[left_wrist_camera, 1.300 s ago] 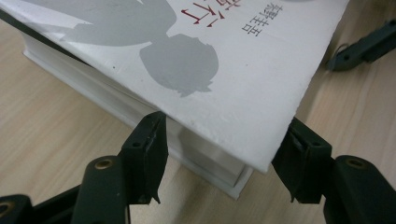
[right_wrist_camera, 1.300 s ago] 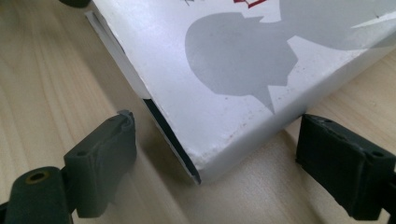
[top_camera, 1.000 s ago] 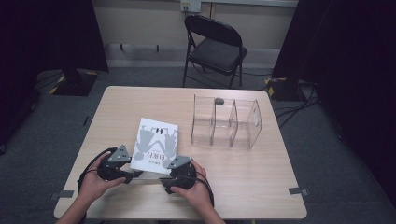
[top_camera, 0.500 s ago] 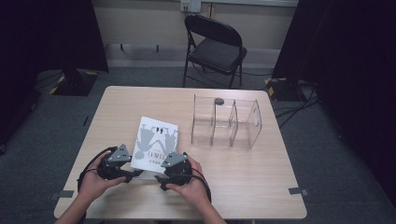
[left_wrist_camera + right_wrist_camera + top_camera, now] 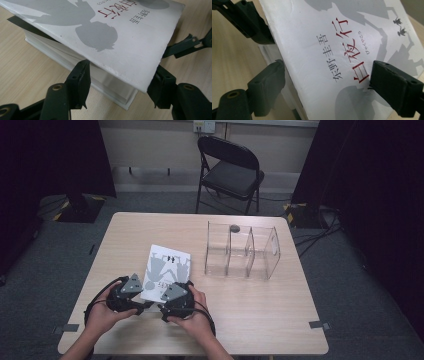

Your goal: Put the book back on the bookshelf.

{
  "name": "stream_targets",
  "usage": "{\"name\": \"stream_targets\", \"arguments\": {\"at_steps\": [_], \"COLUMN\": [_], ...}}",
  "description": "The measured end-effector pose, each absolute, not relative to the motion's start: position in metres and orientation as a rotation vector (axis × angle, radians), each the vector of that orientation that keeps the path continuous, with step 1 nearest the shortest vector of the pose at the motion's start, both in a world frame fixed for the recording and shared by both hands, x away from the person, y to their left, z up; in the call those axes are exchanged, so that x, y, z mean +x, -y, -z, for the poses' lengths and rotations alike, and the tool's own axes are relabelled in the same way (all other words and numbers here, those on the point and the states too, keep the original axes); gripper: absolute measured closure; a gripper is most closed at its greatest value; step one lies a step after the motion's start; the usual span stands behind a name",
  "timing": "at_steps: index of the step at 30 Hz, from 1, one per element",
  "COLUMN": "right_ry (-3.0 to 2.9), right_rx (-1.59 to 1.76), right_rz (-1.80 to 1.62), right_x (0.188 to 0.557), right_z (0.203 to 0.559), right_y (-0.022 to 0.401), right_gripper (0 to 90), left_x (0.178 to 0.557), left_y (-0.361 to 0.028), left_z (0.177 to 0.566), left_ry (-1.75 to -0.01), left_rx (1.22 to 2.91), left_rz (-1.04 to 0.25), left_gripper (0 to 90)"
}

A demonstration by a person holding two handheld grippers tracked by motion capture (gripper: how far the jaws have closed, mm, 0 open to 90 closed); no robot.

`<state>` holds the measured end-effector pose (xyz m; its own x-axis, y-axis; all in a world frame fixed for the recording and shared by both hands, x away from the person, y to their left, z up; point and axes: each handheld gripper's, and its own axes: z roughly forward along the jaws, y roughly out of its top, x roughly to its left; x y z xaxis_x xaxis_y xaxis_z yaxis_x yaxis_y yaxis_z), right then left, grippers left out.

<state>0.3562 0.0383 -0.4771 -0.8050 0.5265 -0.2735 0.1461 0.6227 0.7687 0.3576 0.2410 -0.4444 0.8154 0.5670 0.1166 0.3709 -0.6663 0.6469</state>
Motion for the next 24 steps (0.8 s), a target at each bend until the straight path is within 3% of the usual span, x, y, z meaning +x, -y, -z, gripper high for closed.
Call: {"name": "stream_targets", "arguments": {"at_steps": [8, 12, 14, 16, 24], "right_ry": [-2.315, -2.302, -2.316, -2.325, -2.340], "right_rx": [0.540, 0.505, 0.483, 0.485, 0.469], "right_rz": [-1.009, -0.992, -0.977, -0.987, -0.960], "right_x": [0.356, 0.352, 0.352, 0.352, 0.352], "right_z": [0.480, 0.475, 0.471, 0.463, 0.450], "right_y": [-0.039, -0.039, -0.039, -0.036, -0.031], "right_gripper": [18.7, 30.9, 34.9, 40.2, 50.5], "left_x": [0.360, 0.360, 0.359, 0.360, 0.366], "left_y": [-0.241, -0.243, -0.244, -0.246, -0.272], "left_z": [0.444, 0.445, 0.449, 0.454, 0.467], "left_ry": [-0.679, -0.654, -0.667, -0.680, -0.753], "left_rx": [2.363, 2.340, 2.344, 2.340, 2.372], "left_rz": [-0.382, -0.407, -0.435, -0.480, -0.472], "left_gripper": [41.2, 45.7, 39.6, 26.8, 25.8]}}
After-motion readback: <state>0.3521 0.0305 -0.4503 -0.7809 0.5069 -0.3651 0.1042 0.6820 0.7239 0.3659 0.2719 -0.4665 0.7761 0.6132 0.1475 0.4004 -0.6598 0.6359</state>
